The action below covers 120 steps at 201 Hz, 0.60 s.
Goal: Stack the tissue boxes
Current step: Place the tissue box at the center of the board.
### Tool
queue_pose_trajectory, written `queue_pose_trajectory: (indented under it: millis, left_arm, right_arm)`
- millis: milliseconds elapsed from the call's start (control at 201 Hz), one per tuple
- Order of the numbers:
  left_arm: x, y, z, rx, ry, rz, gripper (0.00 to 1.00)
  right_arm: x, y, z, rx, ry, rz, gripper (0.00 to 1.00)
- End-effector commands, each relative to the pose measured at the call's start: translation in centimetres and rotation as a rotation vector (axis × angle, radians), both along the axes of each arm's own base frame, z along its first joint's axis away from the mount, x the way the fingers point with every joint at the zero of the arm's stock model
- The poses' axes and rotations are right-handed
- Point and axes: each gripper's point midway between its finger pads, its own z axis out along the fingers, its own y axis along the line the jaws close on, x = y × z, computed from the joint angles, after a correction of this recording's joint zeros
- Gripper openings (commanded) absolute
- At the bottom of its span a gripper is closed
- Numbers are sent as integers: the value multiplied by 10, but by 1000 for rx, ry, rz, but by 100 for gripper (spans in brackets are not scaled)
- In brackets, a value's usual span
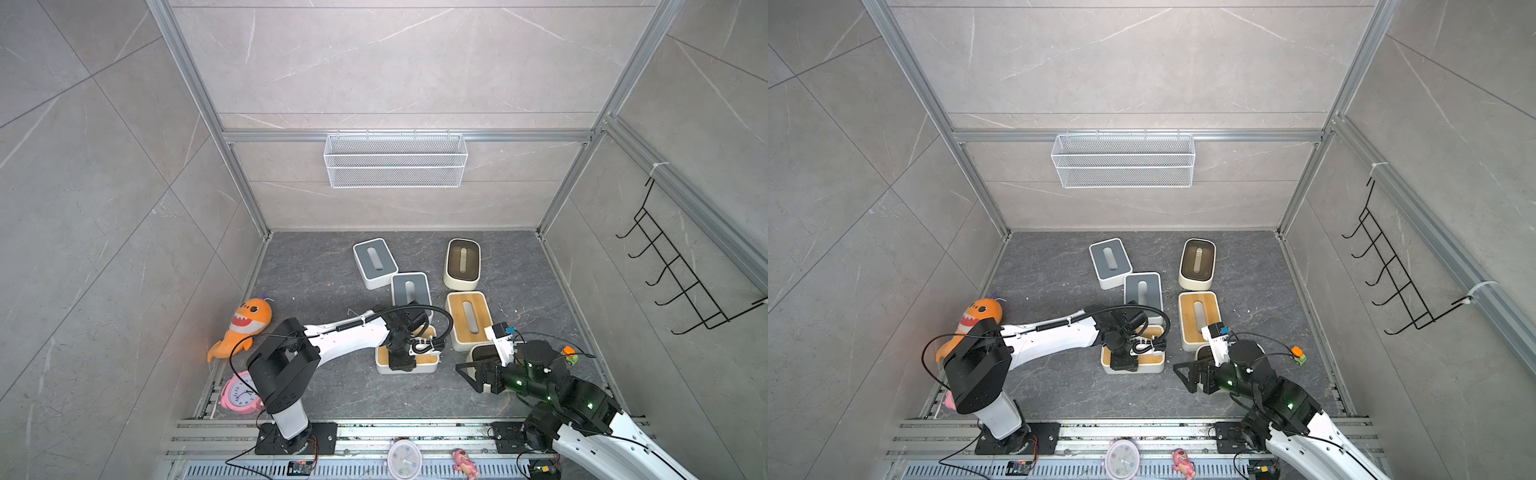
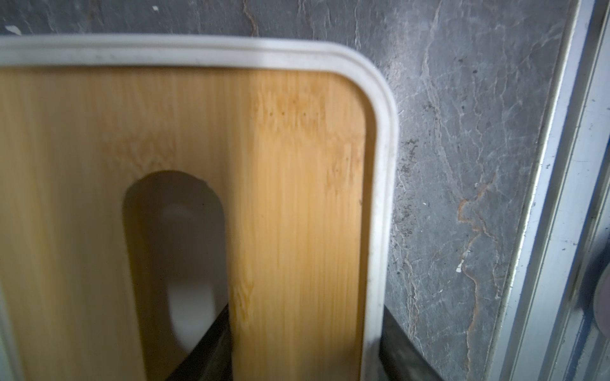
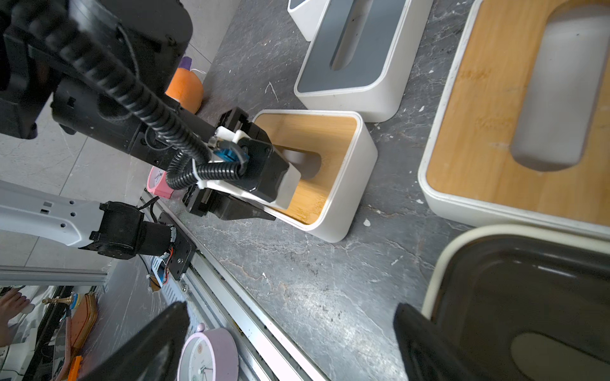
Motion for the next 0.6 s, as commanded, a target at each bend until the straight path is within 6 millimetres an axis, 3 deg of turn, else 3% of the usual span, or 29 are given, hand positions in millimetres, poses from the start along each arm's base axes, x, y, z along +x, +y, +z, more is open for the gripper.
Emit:
queue_pose_trajectory:
  millis: [0,593]
  left_arm:
    - [5,-10,6,-48,-6,-16,42]
    - [2,-3,-2,-23,9,-44,46]
  right_arm:
    - [3,-4,-4,-23,-9,-14,100]
    - [4,-5,-3,-22,-16,-22,100]
